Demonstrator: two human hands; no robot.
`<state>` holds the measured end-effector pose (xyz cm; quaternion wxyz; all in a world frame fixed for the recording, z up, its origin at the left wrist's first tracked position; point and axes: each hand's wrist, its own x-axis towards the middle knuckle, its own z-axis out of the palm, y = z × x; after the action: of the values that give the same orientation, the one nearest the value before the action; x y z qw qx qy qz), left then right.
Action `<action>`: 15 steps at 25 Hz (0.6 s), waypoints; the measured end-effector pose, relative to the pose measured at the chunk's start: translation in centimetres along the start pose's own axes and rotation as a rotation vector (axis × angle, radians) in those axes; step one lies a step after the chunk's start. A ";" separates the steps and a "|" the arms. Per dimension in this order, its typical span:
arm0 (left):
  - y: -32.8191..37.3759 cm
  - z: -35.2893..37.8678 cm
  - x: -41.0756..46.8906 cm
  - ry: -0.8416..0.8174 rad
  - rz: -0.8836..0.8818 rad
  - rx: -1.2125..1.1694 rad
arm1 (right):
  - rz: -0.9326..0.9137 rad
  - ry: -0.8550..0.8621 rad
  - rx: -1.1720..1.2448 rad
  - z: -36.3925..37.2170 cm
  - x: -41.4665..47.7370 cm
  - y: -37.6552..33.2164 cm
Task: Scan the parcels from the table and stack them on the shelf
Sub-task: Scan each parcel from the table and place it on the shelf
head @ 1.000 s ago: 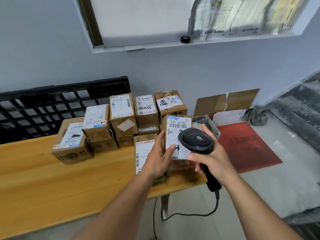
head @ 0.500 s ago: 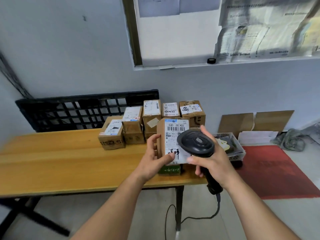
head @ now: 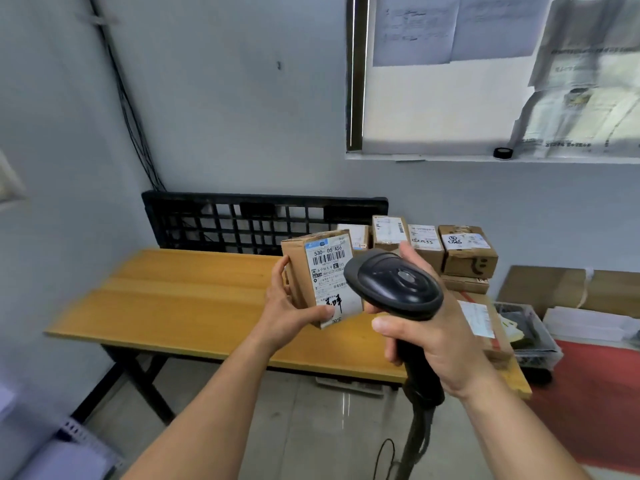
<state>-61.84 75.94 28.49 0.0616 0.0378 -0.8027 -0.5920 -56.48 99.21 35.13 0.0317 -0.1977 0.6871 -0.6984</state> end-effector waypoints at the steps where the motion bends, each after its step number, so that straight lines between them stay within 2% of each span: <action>1: -0.4 -1.5 -0.2 0.023 -0.004 0.015 | -0.002 -0.020 0.017 1.5 0.2 -0.3; 9: -3.5 -11.8 -1.5 0.085 -0.048 0.054 | 0.027 -0.067 0.006 11.3 1.2 -0.2; 15: -5.0 -16.7 -2.2 0.112 -0.064 0.068 | 0.048 -0.092 -0.022 16.5 1.7 0.5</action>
<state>-57.34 58.91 28.44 0.0862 0.0987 -0.8161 -0.5629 -52.88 83.01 34.70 0.0779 -0.2132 0.6970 -0.6802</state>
